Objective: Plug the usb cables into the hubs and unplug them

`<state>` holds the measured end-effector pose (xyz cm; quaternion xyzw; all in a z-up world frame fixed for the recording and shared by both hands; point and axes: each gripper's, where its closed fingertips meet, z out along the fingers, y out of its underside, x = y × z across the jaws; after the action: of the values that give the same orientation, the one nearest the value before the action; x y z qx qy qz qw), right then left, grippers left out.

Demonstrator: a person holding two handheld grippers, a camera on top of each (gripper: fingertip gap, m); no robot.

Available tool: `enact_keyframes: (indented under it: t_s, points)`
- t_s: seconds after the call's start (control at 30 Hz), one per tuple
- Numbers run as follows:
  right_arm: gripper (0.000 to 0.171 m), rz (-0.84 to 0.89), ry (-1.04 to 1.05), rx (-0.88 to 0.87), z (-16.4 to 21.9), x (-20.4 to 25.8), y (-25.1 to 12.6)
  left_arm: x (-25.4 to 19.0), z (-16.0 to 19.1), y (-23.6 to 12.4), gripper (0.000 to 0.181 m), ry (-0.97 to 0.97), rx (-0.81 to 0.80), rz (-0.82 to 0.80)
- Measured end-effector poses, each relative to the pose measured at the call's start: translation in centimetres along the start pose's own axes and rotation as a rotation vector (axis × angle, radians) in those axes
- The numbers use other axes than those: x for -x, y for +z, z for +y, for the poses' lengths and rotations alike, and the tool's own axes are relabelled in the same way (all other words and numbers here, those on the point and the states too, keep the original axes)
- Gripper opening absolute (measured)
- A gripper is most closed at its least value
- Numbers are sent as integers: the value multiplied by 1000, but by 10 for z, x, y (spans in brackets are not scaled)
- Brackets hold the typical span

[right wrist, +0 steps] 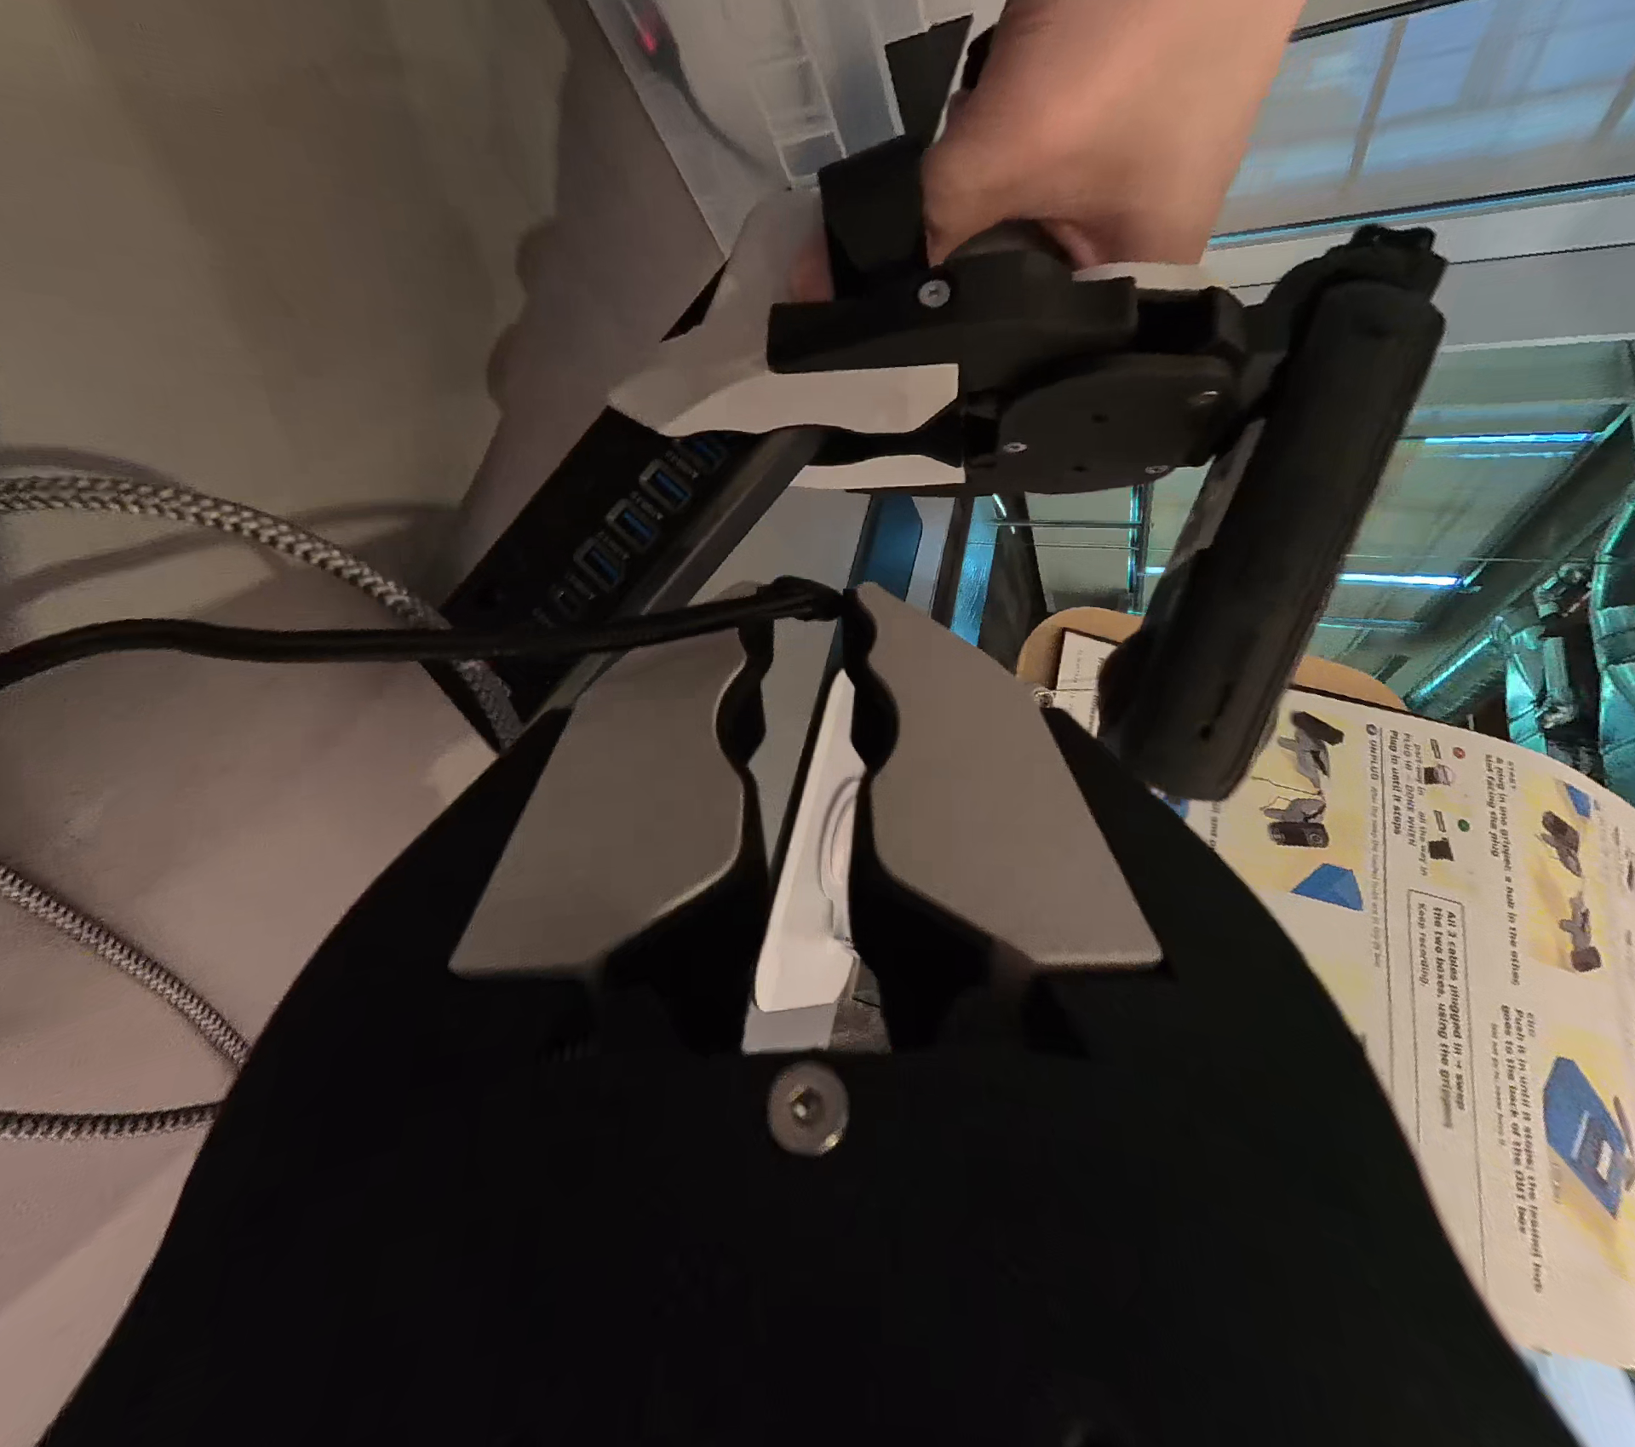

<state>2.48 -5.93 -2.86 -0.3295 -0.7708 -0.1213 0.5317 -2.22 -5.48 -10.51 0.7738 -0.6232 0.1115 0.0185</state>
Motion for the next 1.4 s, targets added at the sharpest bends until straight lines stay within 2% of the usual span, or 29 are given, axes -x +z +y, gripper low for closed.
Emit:
enact_keyframes:
  t_s: [0.13, 0.33, 0.47, 0.73, 0.93, 1.4]
  points:
    - [16, 30, 17, 10, 5, -8, -4, 7, -5, -1, 30, 7, -49, 3]
    - [16, 99, 64, 62, 27, -30, -28, 23, -26, -20, 29, -15, -268, 11]
    - [15, 160, 149, -3, 27, -48, -50, 29, -35, -42, 29, -58, -415, 24]
    - [15, 161, 128, -19, 9, -43, -32, 6, -38, -83, 30, -137, -596, 162]
    - [15, 211, 48, 22, 9, -46, -28, 3, -30, -80, 30, -147, -533, 124]
    - [15, 127, 71, 19, 10, -33, -17, -10, -39, -70, 30, -83, -474, 132]
